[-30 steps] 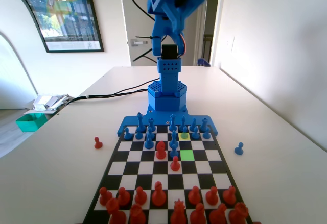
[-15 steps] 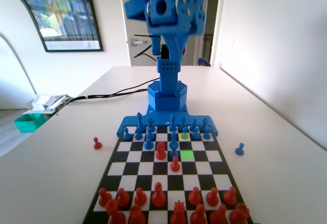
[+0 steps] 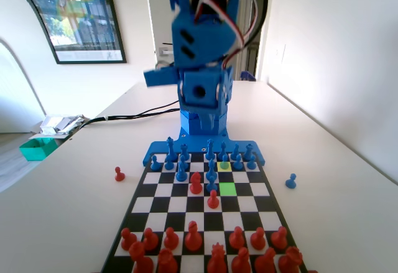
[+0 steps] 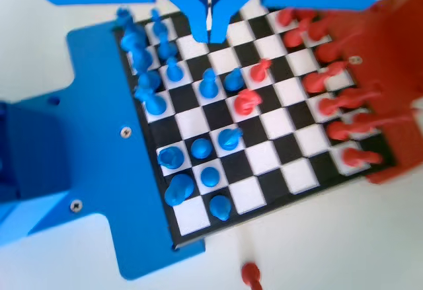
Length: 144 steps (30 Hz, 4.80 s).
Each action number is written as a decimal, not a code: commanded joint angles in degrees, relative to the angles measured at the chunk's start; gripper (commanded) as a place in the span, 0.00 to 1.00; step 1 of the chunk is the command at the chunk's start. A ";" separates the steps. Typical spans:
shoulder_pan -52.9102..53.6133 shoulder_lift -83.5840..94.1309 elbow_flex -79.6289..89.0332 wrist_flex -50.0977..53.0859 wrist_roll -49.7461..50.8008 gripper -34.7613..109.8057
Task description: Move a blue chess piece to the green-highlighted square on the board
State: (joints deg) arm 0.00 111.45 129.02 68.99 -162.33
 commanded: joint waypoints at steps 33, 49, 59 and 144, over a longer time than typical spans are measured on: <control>-9.14 -12.13 6.15 -15.56 1.14 0.30; -10.81 -13.80 12.22 -24.35 1.49 0.30; -12.57 -14.41 12.92 -26.19 2.99 0.30; -9.58 -30.32 -8.53 -25.22 21.36 0.25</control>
State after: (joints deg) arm -9.49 80.24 120.67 43.95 -140.19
